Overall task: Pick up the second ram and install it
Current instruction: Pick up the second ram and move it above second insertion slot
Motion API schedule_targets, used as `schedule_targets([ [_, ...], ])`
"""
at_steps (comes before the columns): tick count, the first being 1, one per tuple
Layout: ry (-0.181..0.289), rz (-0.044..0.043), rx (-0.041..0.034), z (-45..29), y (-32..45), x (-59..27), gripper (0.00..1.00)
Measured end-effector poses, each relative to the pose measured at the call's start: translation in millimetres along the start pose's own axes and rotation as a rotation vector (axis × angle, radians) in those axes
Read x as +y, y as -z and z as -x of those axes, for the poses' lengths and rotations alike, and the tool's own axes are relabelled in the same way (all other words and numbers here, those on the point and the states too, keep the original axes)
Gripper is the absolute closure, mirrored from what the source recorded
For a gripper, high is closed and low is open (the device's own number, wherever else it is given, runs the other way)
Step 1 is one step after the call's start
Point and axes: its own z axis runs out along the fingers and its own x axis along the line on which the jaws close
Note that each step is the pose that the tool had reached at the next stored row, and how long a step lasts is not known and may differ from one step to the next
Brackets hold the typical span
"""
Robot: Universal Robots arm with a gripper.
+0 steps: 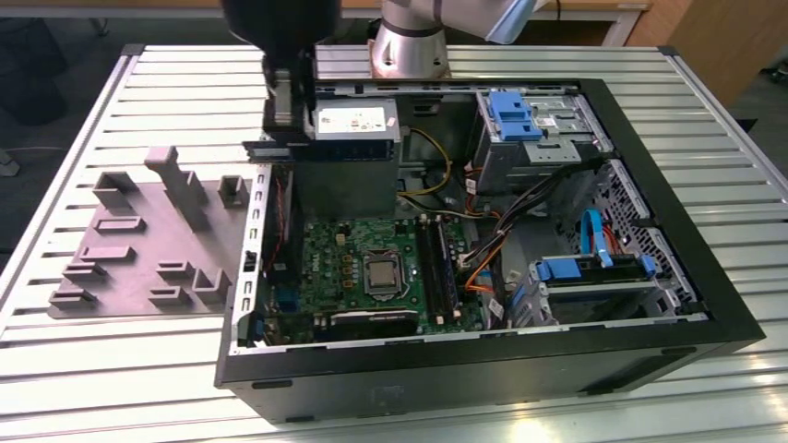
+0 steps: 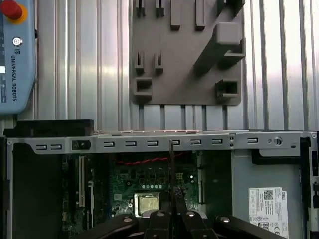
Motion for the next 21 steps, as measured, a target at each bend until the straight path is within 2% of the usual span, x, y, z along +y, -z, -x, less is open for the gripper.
schedule_targets([
  [21,0.000,-0.0001,0.0000,3.5,0.0,-95.4,0.86],
])
